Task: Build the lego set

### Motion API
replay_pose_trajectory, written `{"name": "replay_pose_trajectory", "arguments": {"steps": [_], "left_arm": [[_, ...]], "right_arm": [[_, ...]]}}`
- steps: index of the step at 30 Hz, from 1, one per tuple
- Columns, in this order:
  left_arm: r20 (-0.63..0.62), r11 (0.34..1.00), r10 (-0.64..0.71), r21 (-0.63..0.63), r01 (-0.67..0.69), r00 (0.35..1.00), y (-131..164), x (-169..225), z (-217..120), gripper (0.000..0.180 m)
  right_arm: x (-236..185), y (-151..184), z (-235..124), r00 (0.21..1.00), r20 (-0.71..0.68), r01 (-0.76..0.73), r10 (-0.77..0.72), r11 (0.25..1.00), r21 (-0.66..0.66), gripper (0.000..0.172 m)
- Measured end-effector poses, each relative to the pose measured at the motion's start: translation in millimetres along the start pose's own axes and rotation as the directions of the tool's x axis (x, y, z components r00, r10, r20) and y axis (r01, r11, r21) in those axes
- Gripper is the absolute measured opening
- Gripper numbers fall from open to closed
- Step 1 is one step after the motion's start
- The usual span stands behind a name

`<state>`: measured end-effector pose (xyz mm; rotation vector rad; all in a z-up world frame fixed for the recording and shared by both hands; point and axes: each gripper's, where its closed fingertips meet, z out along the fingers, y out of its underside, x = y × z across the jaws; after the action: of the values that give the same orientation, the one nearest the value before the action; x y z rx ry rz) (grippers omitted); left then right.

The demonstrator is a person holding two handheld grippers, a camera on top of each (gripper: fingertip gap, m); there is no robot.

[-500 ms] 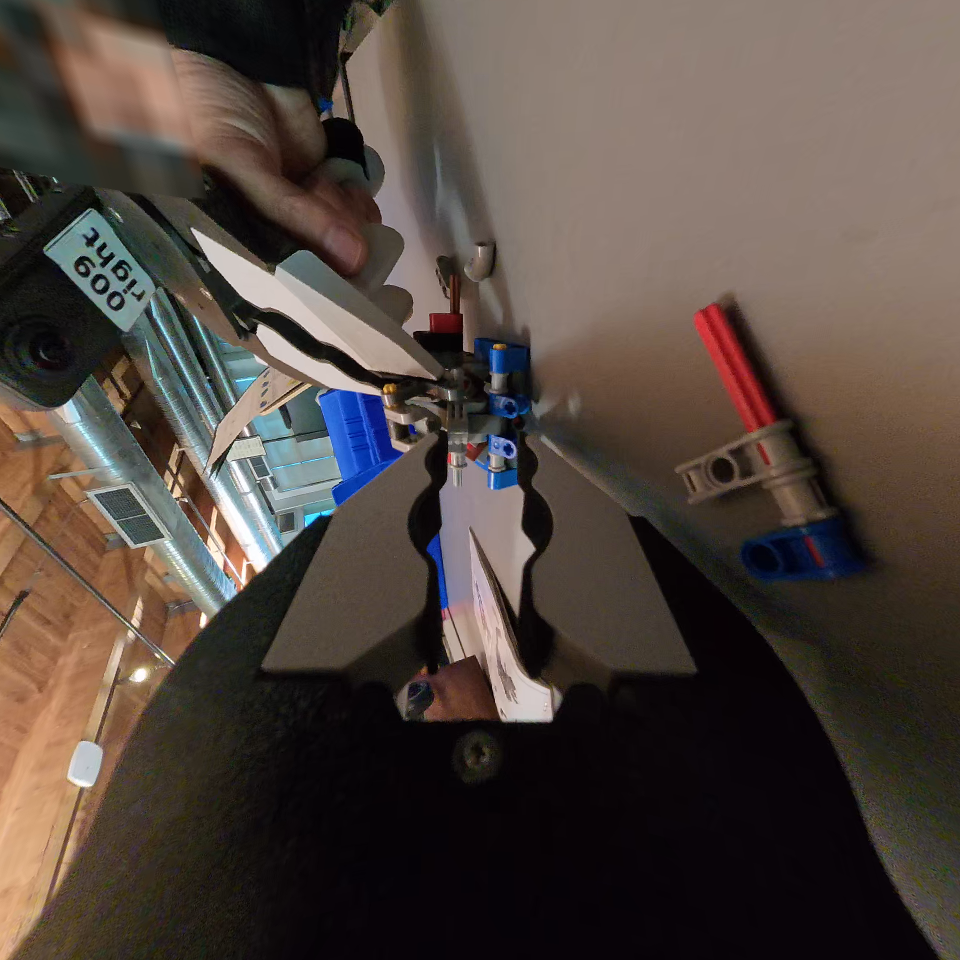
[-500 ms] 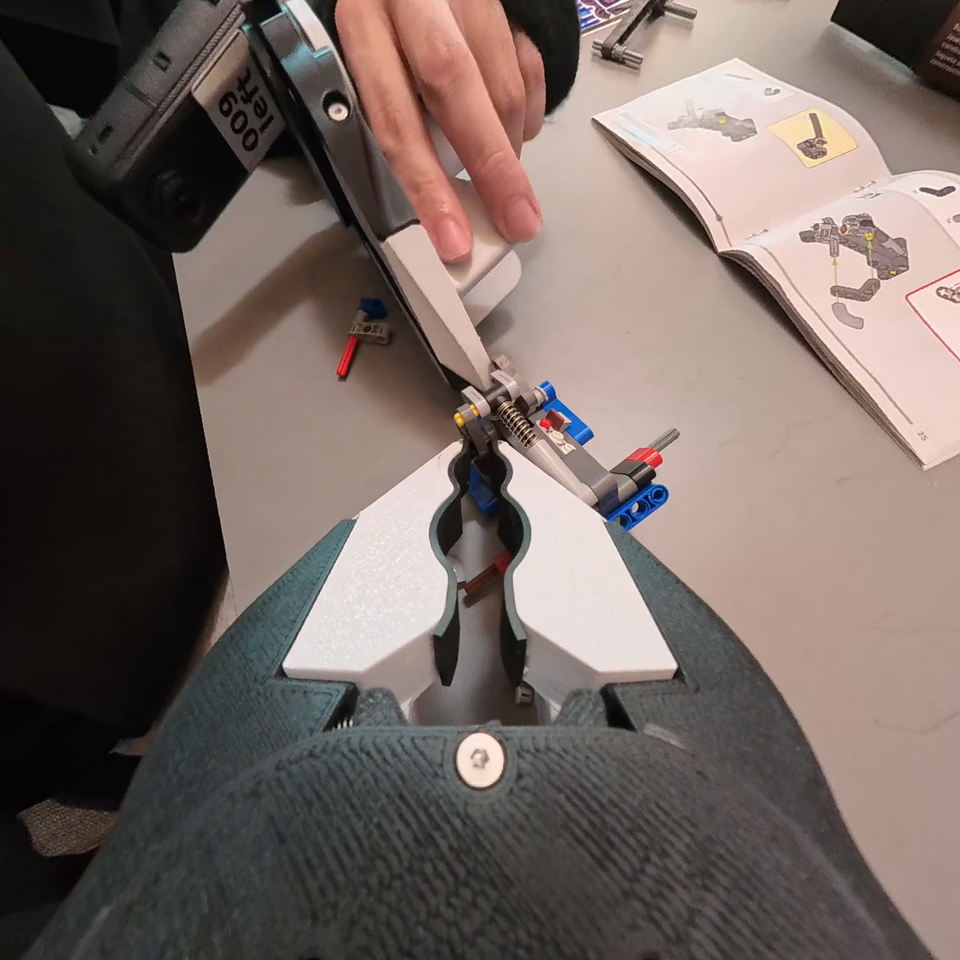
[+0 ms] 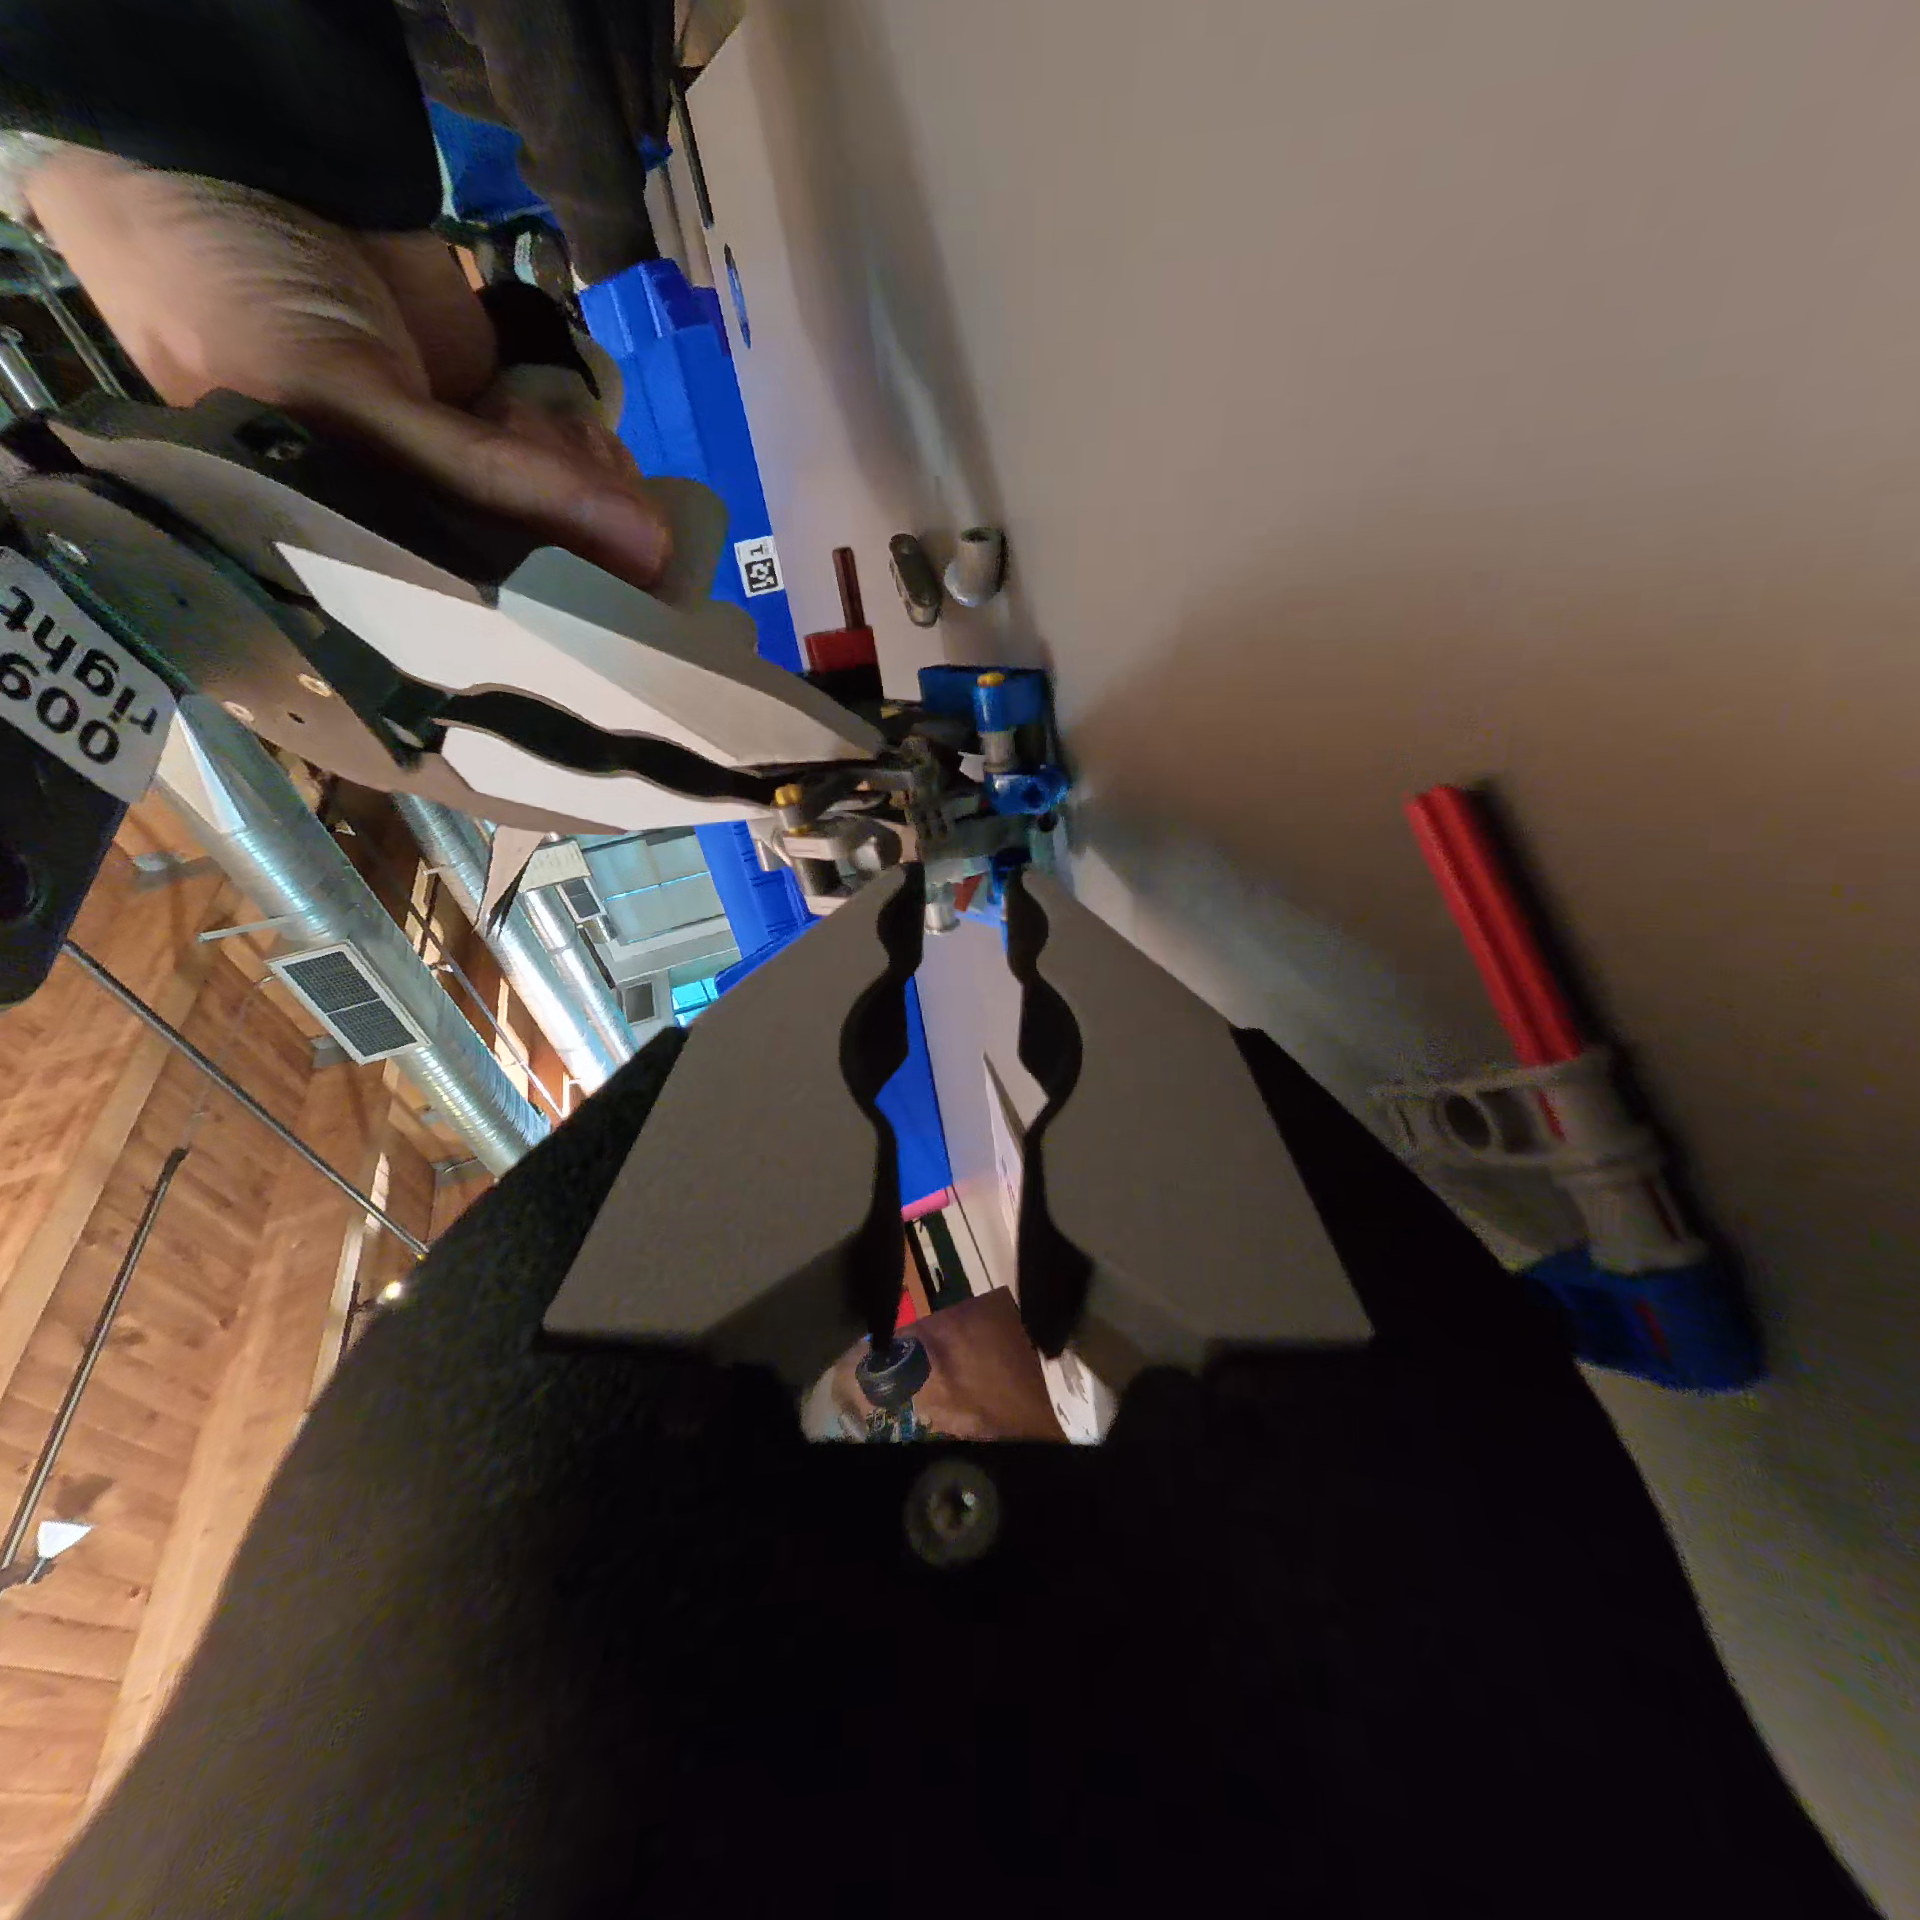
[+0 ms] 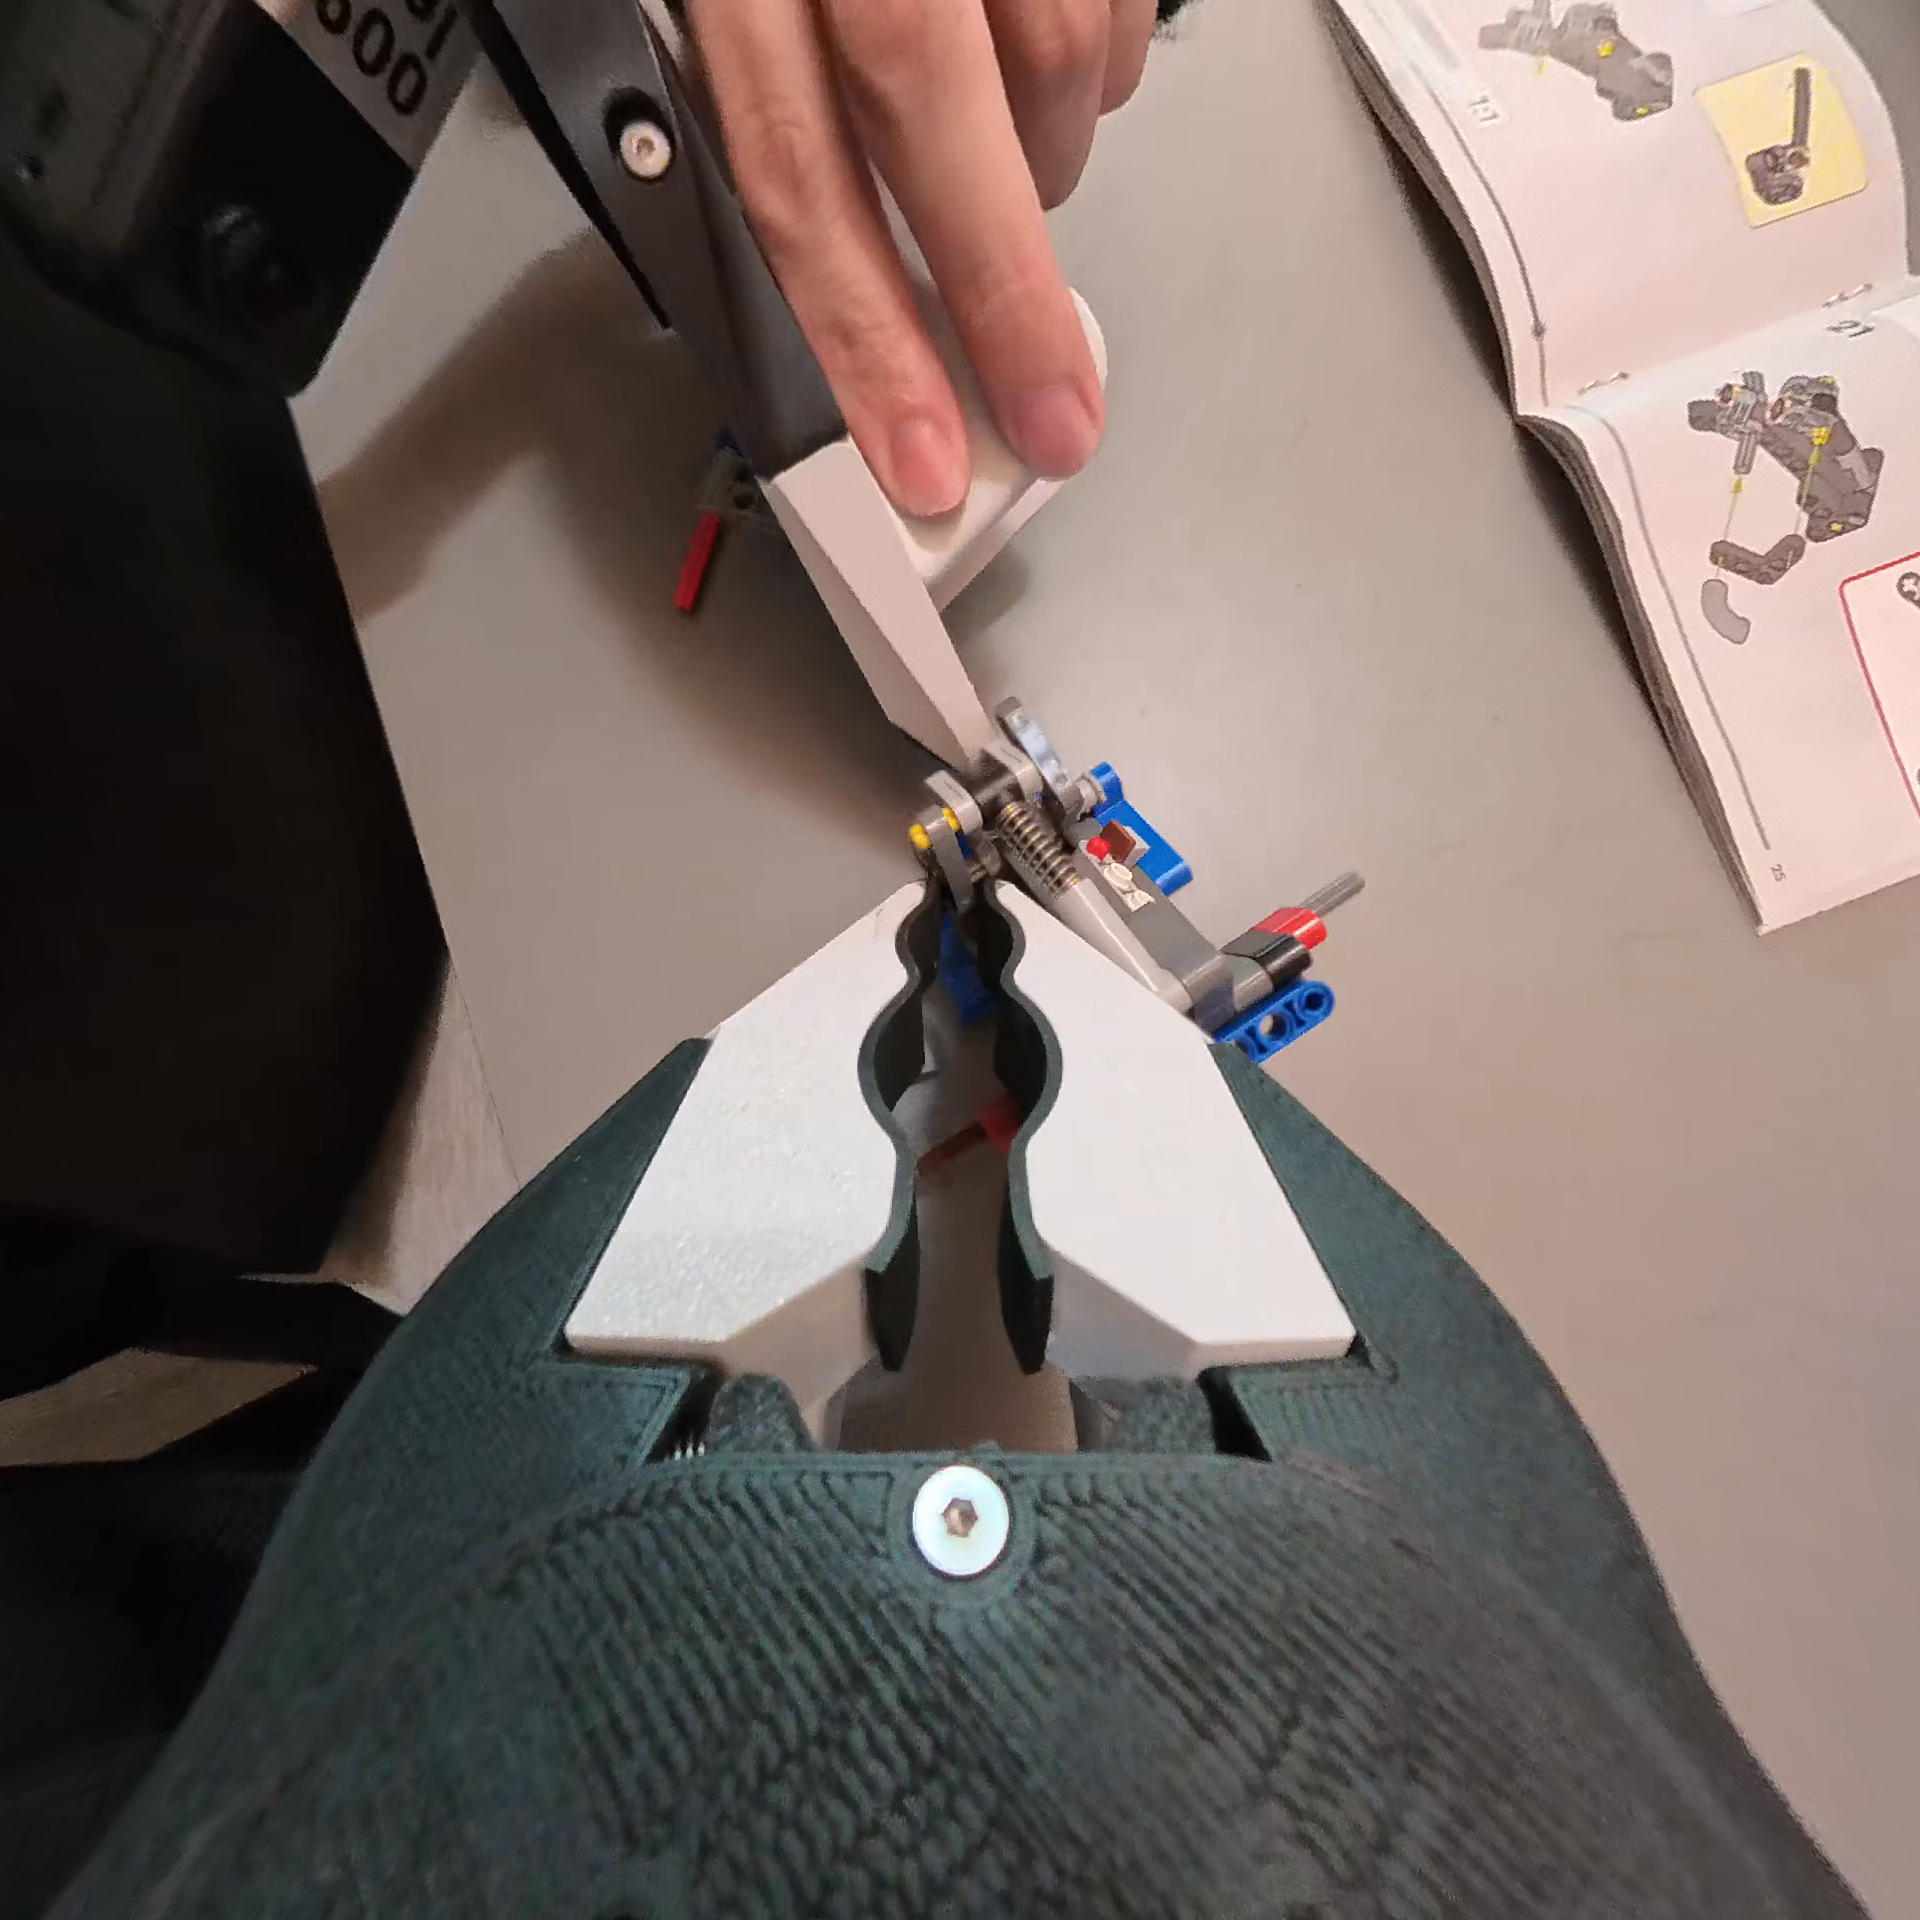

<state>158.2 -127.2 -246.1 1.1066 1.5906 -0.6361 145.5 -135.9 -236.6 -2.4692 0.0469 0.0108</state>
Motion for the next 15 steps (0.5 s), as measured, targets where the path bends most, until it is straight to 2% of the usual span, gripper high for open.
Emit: {"name": "replay_pose_trajectory", "arguments": {"steps": [5, 9, 11, 15], "left_arm": [[0.021, 1.0, 0.002, 0.0, -0.002, 1.0, 0, -4, 1, 0.005], [0.02, 1.0, -0.013, 0.011, 0.012, 1.0, 0, -5, 1, 0.003], [0.02, 1.0, -0.017, 0.003, 0.017, 1.0, 1, -5, 2, 0.003], [0.015, 0.999, -0.037, 0.0, 0.037, 0.999, 3, -6, 3, 0.003]], "right_arm": [[-2, -4, 3, 0.999, -0.02, -0.046, 0.048, 0.993, 0.107, 0.009], [1, -5, 4, 0.988, -0.04, -0.138, 0.149, 0.969, 0.203, 0.008], [3, -8, 3, 0.974, -0.036, -0.207, 0.223, 0.945, 0.254, 0.007], [7, -13, 0, 0.895, -0.043, -0.4, 0.444, 0.842, 0.362, 0.012]]}}
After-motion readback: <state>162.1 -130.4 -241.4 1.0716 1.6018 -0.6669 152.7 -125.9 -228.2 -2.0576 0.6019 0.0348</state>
